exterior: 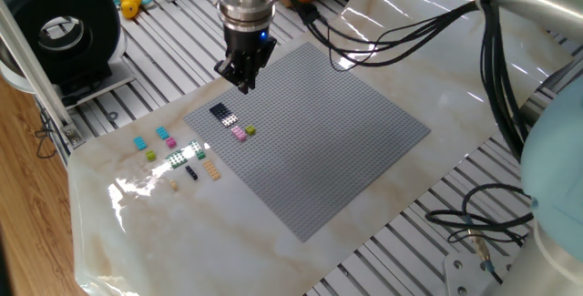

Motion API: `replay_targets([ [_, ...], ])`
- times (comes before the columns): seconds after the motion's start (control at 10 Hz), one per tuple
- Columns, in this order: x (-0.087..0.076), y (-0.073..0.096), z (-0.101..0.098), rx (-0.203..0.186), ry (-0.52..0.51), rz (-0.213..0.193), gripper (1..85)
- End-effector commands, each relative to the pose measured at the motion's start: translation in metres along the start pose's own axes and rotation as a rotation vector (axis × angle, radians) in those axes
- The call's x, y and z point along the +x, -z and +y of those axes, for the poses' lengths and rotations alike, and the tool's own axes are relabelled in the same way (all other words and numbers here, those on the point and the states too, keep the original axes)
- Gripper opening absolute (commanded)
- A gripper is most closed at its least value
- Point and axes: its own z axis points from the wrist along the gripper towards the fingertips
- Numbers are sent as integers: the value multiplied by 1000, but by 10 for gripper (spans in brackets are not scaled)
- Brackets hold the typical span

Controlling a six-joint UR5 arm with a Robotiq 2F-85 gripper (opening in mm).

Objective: Stack small Lego blocks randomly, one at a time

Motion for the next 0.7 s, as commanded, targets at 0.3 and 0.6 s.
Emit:
replay_targets([
  [0.3, -7, -13, 49, -15, -95, 11, 303],
  [0.6, -5, -13, 46, -5, -27, 20, 300],
])
